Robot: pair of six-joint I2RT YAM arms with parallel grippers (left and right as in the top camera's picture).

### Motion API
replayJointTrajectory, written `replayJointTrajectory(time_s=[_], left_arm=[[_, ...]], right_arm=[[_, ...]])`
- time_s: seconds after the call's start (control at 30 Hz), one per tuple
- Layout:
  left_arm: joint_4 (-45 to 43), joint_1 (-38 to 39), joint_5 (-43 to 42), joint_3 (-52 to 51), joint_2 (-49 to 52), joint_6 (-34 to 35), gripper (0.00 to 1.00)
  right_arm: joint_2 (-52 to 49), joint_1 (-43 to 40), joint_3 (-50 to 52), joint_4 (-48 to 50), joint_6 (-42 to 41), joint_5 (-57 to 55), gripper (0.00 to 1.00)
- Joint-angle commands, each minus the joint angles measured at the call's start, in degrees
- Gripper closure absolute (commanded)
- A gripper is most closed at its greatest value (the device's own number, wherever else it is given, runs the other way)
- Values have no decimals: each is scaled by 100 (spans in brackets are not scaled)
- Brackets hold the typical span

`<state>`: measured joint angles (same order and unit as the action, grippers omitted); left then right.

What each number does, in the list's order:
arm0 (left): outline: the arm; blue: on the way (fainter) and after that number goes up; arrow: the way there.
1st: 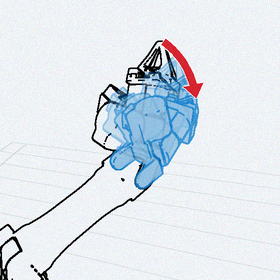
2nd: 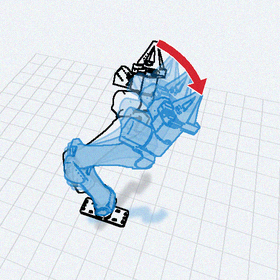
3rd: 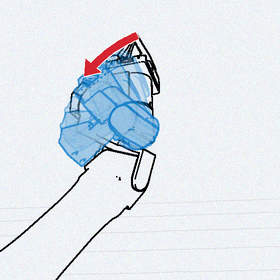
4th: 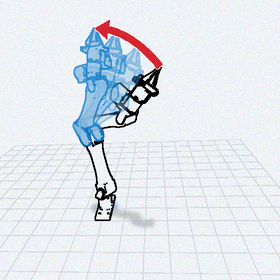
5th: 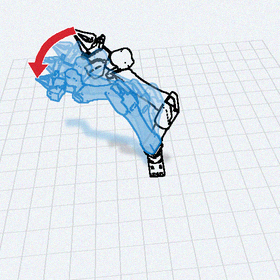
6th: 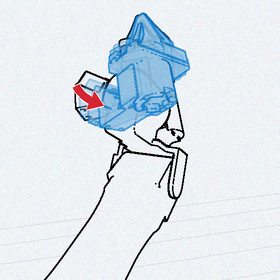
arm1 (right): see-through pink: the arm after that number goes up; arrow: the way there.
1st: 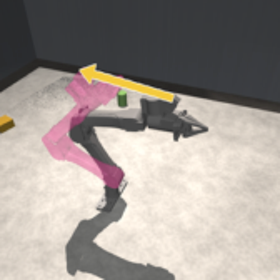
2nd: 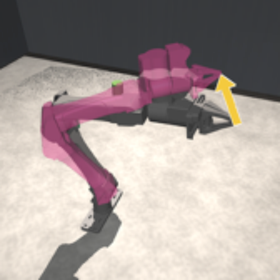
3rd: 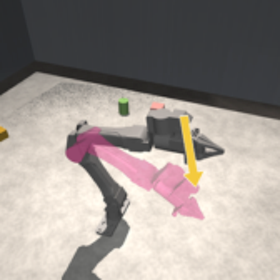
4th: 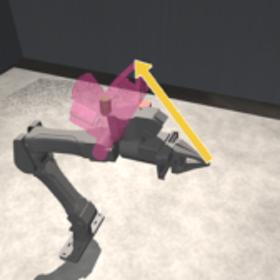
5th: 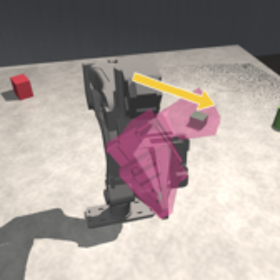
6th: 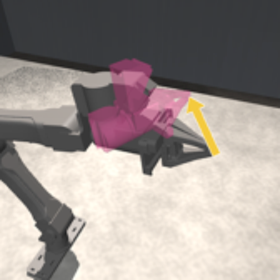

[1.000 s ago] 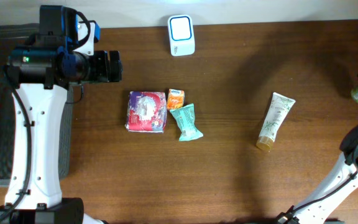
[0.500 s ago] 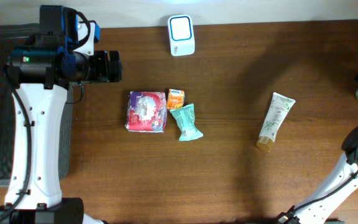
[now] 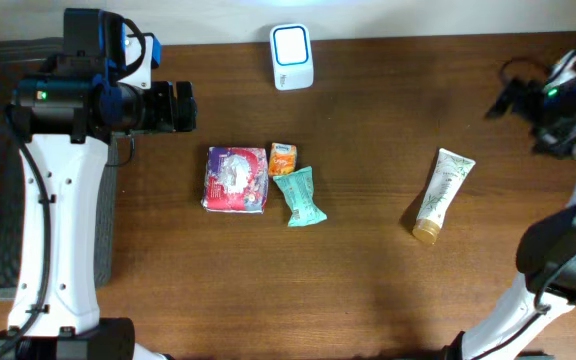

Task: Scan the item barcode
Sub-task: 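Reach back and grasp the Pantene tube with the right gripper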

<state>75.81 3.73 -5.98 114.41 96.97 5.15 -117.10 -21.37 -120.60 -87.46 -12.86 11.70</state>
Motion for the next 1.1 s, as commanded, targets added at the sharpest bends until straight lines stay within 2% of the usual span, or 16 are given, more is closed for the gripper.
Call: replayJointTrajectory(time_s=[0.0,0.17,0.3,0.37,0.43,0.57,0.73,0.77,0.8,0.83,0.87,0.93,1.07], left_arm=[[-9,-15,-59,7,-90,-52,1],[-9,-15,-61,7,-90,-52,1],[-9,-15,-59,7,-90,-52,1],[-9,-15,-59,7,-90,-52,1],[-9,-15,-61,7,-90,-52,1],[-9,-15,-61,7,-90,-52,1],[-9,-15,-61,7,-90,-52,1],[-9,-15,-59,7,-90,-52,1],[-7,-15,-61,7,-90,-52,1],[-7,-15,-59,7,-90,-52,1],[-9,-15,-59,7,-90,-52,1],[-9,-15,-61,7,-90,-52,1],[-9,-15,-61,7,-90,-52,1]], right_arm=[[-131,343,826,13,61,-487,1],[-131,273,1784,437,125,-223,2],[-133,-181,2435,710,1722,1648,1],[-133,-339,2907,1150,1711,1915,0],[-133,-422,3469,1700,1696,2164,4],[-133,-415,4312,2507,1690,2306,23],[-133,-413,4983,3416,1690,2573,37],[-133,-411,5053,3595,1690,2660,44],[-133,-409,5073,3694,1690,2824,61],[-133,-387,5066,3707,1690,2990,72],[-131,-361,5036,3713,1665,3010,89],[-131,-284,4933,3709,1443,2806,96],[-22,131,4253,3180,1038,2046,96]])
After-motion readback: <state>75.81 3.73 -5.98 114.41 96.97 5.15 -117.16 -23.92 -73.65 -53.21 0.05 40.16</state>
